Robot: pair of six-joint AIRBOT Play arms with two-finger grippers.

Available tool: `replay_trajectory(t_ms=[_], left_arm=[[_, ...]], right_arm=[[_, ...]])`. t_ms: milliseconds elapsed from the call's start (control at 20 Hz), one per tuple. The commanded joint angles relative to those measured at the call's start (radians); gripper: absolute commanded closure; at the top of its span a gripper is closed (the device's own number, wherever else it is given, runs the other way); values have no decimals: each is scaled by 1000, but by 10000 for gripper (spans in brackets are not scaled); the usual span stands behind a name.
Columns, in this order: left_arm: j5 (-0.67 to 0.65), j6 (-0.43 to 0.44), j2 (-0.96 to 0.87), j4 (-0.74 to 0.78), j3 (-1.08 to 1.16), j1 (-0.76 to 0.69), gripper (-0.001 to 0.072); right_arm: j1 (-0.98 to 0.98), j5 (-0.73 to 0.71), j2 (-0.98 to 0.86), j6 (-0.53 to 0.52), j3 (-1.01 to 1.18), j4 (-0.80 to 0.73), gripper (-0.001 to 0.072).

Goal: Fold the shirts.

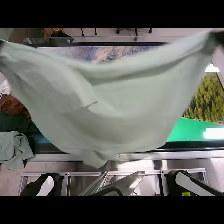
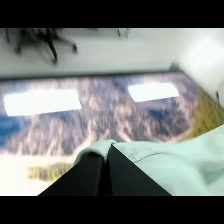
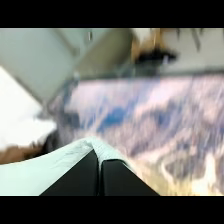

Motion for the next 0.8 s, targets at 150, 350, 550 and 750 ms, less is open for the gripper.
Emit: replay_trajectory(t_ms=[150, 350, 550, 750], left_arm=[[203, -34, -496, 332, -76, -214, 696], [205, -79, -750, 331, 120, -192, 696], [137, -121, -896, 341, 348, -203, 696], [42, -174, -956, 378, 418, -203, 696]], right_arm=[[126, -288, -358, -18, -194, -243, 696], [84, -322, -601, -64, -47, -110, 696], [83, -273, -739, -57, 130, -74, 697], [82, -249, -747, -53, 141, -174, 696]])
